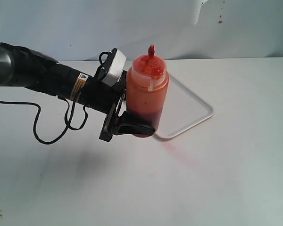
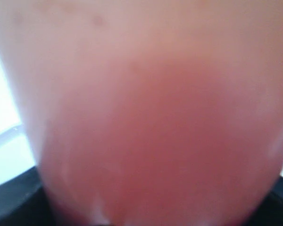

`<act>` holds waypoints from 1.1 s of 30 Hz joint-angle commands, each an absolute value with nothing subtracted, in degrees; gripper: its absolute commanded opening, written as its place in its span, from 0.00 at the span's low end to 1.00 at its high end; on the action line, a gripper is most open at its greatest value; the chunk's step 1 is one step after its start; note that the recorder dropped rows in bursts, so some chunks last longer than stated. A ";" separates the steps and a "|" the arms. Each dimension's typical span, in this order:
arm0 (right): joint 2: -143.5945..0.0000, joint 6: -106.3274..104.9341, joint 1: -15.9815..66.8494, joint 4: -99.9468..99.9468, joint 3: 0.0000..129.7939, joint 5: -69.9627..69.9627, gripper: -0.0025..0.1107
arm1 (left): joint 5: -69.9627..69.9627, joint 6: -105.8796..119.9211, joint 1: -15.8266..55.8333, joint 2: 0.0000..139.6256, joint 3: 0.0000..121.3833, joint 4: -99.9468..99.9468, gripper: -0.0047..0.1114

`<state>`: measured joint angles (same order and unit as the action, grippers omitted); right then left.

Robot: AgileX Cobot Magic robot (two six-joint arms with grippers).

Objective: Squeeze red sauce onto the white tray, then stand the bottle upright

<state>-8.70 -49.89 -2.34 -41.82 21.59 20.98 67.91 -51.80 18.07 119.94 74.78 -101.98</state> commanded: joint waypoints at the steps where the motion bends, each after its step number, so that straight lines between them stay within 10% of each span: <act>1: -14.41 -52.30 -2.68 -42.42 21.82 19.06 0.95 | 69.96 -52.30 18.27 118.61 74.61 -99.95 0.04; 33: -63.98 -64.48 15.59 -41.07 30.34 -10.73 0.95 | 26.40 -62.68 18.39 118.61 76.35 -89.91 0.04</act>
